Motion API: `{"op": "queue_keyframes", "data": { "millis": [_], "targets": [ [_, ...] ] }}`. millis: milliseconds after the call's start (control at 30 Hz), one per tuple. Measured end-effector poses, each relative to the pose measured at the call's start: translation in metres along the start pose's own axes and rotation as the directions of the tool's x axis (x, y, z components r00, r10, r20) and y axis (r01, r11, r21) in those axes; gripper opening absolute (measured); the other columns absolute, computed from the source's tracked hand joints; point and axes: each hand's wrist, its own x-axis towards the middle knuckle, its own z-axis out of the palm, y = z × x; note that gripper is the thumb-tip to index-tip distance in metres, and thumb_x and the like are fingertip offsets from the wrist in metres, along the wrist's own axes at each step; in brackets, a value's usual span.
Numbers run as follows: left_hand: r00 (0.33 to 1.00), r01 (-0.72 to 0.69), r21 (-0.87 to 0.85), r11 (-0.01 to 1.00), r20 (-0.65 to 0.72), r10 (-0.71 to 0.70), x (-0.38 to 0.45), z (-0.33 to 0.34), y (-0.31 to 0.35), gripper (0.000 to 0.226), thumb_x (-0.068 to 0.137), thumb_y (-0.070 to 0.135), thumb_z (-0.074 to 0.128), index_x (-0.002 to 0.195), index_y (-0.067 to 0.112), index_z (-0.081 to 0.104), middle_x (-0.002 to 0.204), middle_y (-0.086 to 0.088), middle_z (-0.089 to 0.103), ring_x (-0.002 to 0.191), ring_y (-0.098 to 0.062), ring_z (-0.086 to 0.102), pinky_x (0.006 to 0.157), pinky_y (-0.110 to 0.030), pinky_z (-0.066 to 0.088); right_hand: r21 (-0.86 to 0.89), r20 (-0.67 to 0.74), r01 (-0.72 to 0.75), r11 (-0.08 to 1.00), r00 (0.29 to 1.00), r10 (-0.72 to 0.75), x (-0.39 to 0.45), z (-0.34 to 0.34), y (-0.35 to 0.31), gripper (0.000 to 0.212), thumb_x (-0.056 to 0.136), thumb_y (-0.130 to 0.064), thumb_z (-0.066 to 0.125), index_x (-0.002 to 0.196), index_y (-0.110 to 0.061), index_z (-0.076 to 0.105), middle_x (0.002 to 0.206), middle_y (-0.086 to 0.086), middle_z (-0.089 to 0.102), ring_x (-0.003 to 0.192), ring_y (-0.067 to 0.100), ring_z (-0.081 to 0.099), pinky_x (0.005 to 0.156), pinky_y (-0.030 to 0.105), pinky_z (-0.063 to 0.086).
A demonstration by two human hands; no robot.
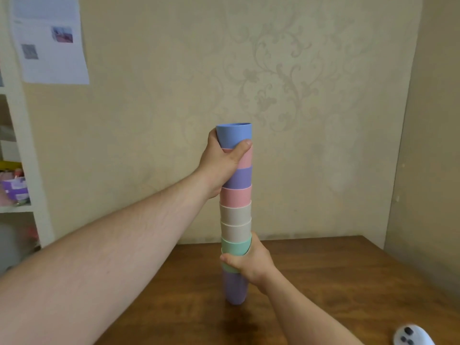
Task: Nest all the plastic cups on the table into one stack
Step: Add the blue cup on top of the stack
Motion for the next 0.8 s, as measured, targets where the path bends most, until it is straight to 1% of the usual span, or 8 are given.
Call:
{"op": "queue_keyframes", "data": {
  "millis": [100,200,333,400,500,600,667,800],
  "targets": [
    [1.000,0.004,0.009,1.000,-0.002,-0.004,0.003,-0.006,0.002,0.062,0.085,0.037,0.084,0.136,0.029,0.050,0.119,0.003,0.074,0.097,-0.016,0.076,0.080,-0.034,0.062,0.007,0.007,0.016,1.000,1.000,-0.016,0.001,0.002,0.001,0.067,0.067,-0.039,0.099,0.118,-0.040,0.057,0.114,-0.013,0.071,0.104,0.010,0.070,0.095,0.040,0.063],
    [1.000,-0.004,0.046,0.999,-0.003,0.004,0.003,-0.010,0.003,0.071,0.077,0.045,0.082,0.139,0.028,0.051,0.120,0.004,0.074,0.105,-0.018,0.077,0.086,-0.038,0.065,0.033,0.031,0.026,0.999,0.999,-0.027,-0.002,0.004,0.001,0.070,0.071,-0.039,0.099,0.126,-0.039,0.055,0.117,-0.014,0.070,0.106,0.010,0.069,0.095,0.038,0.062],
    [0.999,-0.018,0.083,0.996,0.035,0.015,-0.009,-0.014,-0.009,0.072,0.084,0.045,0.089,0.144,0.028,0.052,0.121,0.009,0.076,0.106,-0.011,0.078,0.090,-0.036,0.065,0.106,0.052,0.005,0.994,0.999,-0.011,-0.010,0.005,0.006,0.071,0.078,-0.039,0.096,0.134,-0.040,0.052,0.126,-0.012,0.069,0.111,0.009,0.067,0.096,0.034,0.058],
    [0.997,-0.007,0.126,0.992,0.080,-0.003,-0.026,-0.020,-0.030,0.075,0.085,0.040,0.091,0.147,0.033,0.049,0.124,0.014,0.075,0.108,-0.008,0.076,0.093,-0.035,0.063,0.076,0.052,0.004,0.997,0.999,-0.008,-0.017,0.008,0.017,0.075,0.080,-0.038,0.094,0.138,-0.043,0.047,0.129,-0.016,0.067,0.114,0.006,0.066,0.098,0.033,0.054],
    [0.989,0.054,0.278,0.959,0.115,-0.089,-0.061,-0.031,-0.080,0.091,0.080,0.041,0.093,0.154,0.041,0.041,0.126,0.021,0.072,0.111,-0.005,0.074,0.096,-0.034,0.062,0.039,0.060,-0.009,0.999,0.998,0.007,-0.028,0.013,0.034,0.076,0.084,-0.038,0.090,0.143,-0.047,0.043,0.132,-0.020,0.066,0.119,0.006,0.064,0.105,0.035,0.052],
    [0.955,0.170,0.357,0.919,0.171,-0.243,-0.100,-0.037,-0.137,0.105,0.075,0.035,0.096,0.159,0.043,0.035,0.129,0.022,0.070,0.117,-0.006,0.072,0.104,-0.037,0.060,-0.030,0.078,-0.018,0.999,0.997,0.020,-0.033,0.015,0.046,0.077,0.081,-0.037,0.090,0.144,-0.046,0.045,0.128,-0.022,0.067,0.116,0.004,0.066,0.102,0.031,0.055],
    [0.924,0.238,0.419,0.876,0.179,-0.337,-0.124,-0.038,-0.168,0.101,0.076,0.029,0.096,0.159,0.039,0.040,0.131,0.019,0.068,0.119,-0.007,0.069,0.102,-0.033,0.058,-0.097,0.102,-0.010,0.995,0.995,0.020,-0.033,0.013,0.053,0.085,0.077,-0.032,0.093,0.145,-0.047,0.045,0.126,-0.023,0.068,0.113,0.002,0.067,0.100,0.028,0.055],
    [0.883,0.323,0.452,0.831,0.172,-0.437,-0.141,-0.036,-0.214,0.086,0.073,0.027,0.098,0.147,0.037,0.055,0.126,0.019,0.070,0.119,-0.007,0.069,0.098,-0.029,0.056,-0.156,0.100,-0.019,0.988,0.994,0.035,-0.023,0.012,0.065,0.086,0.071,-0.029,0.097,0.144,-0.039,0.054,0.124,-0.020,0.073,0.111,0.001,0.069,0.104,0.033,0.058]
  ]
}}
